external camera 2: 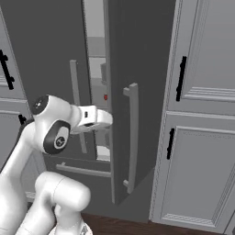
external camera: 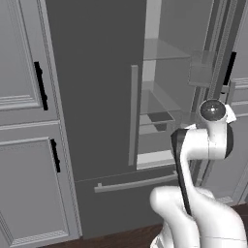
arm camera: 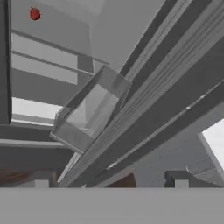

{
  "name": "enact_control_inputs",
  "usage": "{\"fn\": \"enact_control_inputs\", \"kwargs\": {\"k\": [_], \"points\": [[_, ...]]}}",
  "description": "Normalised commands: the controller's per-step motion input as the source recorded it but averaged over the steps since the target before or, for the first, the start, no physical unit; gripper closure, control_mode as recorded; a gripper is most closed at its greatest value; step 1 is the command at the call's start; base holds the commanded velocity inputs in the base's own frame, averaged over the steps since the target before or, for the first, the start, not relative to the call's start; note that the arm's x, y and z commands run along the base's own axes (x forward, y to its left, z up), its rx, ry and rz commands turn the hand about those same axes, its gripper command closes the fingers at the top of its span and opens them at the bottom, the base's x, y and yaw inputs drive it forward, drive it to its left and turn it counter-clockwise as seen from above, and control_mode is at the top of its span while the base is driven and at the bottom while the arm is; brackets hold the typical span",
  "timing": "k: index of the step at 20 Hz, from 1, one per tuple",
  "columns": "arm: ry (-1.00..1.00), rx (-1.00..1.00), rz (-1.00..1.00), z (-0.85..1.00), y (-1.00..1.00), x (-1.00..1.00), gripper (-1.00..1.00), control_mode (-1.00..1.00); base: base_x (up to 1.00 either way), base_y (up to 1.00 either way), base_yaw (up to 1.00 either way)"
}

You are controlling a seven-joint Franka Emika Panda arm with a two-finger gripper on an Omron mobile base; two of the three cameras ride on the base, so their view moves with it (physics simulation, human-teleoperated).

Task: Take the strawberry from the fridge and place it on top of the pancake, located on the dining counter.

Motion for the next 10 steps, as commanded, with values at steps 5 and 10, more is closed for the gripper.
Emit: {"fn": "enact_control_inputs", "kwargs": {"k": [5, 10], "points": [[0.57, -0.42, 0.01, -0.11, 0.44, 0.68, -1.00, -1.00, 0.00, 0.00, 0.00], [0.70, -0.30, 0.02, -0.01, -0.12, 0.98, -1.00, -1.00, 0.00, 0.00, 0.00]]}}
